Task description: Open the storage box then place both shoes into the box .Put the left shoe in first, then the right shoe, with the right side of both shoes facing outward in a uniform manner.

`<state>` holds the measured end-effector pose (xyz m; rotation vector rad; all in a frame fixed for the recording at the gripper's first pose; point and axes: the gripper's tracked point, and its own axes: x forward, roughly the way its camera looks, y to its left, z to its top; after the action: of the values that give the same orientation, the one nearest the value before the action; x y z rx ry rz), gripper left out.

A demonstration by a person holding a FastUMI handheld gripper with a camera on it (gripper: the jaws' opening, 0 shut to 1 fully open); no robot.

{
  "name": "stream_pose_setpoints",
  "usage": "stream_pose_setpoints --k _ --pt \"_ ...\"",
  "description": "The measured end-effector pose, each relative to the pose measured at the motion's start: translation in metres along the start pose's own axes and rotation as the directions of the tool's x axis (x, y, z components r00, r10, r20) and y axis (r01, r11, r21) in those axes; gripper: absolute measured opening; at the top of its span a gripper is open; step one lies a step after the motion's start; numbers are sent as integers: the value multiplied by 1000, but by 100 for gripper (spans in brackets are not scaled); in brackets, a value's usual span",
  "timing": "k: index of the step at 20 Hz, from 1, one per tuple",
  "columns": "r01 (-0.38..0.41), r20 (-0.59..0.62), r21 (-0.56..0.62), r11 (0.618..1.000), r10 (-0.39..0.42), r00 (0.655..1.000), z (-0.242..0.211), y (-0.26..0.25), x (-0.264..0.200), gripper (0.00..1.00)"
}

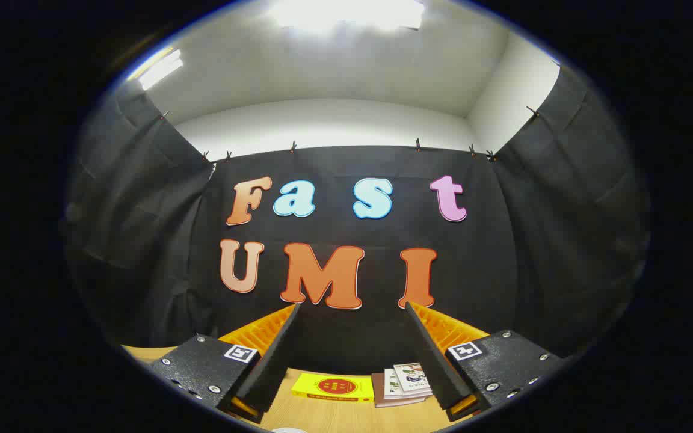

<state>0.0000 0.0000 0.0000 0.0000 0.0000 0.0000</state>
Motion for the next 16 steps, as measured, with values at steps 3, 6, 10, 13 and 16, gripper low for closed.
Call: stream_pose_setpoints --k 3,6,10,13,16 --pt "-2 -6 15 1000 2 1000 6 3 4 99" --pt "-2 3 24 1000 2 1000 14 4 9 99" --pt "1 20 19 1000 -2 1000 22 5 12 99" --pt "0 22 -9 1000 0 1000 31 5 12 99" --pt "-11 51 -42 999 13 999 49 10 15 99"
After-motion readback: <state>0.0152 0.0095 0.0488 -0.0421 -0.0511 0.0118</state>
